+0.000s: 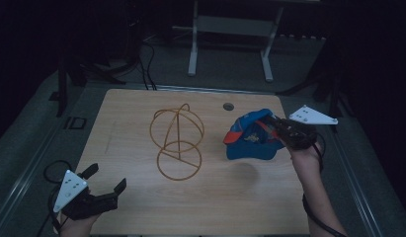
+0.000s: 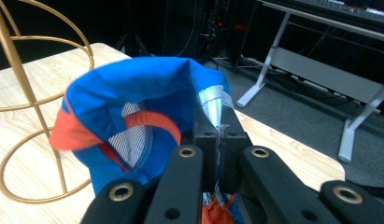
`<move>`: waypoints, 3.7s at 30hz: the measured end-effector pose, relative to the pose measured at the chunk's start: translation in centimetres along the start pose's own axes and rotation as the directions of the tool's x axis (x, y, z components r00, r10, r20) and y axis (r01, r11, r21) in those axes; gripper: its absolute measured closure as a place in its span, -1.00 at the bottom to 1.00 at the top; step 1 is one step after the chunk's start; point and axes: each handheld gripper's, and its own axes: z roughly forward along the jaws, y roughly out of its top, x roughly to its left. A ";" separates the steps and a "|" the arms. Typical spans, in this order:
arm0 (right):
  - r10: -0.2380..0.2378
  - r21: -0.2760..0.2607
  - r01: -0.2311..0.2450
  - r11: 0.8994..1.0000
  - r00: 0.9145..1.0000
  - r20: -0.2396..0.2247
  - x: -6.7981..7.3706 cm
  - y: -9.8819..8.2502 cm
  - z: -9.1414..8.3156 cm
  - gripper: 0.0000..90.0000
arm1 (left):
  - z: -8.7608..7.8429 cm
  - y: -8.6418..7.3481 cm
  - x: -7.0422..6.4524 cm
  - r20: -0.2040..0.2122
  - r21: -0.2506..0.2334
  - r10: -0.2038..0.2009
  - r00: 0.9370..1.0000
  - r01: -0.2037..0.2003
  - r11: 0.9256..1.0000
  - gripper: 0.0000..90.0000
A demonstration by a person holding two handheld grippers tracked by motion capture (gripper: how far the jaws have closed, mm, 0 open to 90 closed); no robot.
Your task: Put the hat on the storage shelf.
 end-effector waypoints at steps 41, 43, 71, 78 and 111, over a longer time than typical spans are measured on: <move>-0.013 -0.037 0.011 0.999 0.997 -0.072 3.1 1.2 -1.9 0.98 | 9.3 12.2 -13.8 0.291 0.017 0.265 0.919 -0.282 0.959 -0.91; -0.021 -0.039 0.018 0.999 0.996 -0.082 3.4 1.2 -2.0 0.98 | 10.7 12.8 -15.3 0.322 0.026 0.279 0.904 -0.304 0.952 -0.91; -0.057 -0.061 0.047 0.997 0.984 -0.167 5.8 0.8 -2.9 0.98 | 17.3 13.6 -19.5 0.348 0.049 0.314 0.883 -0.352 0.935 -0.01; -0.067 -0.050 0.059 0.997 0.984 -0.168 6.0 0.4 -2.9 0.98 | 17.6 13.4 -18.8 0.324 0.037 0.282 0.903 -0.310 0.950 0.45; -0.068 -0.096 0.039 0.995 0.945 -0.319 7.9 -1.5 -8.0 0.52 | 16.3 15.4 -18.2 0.421 -0.121 0.362 0.832 -0.344 0.931 0.96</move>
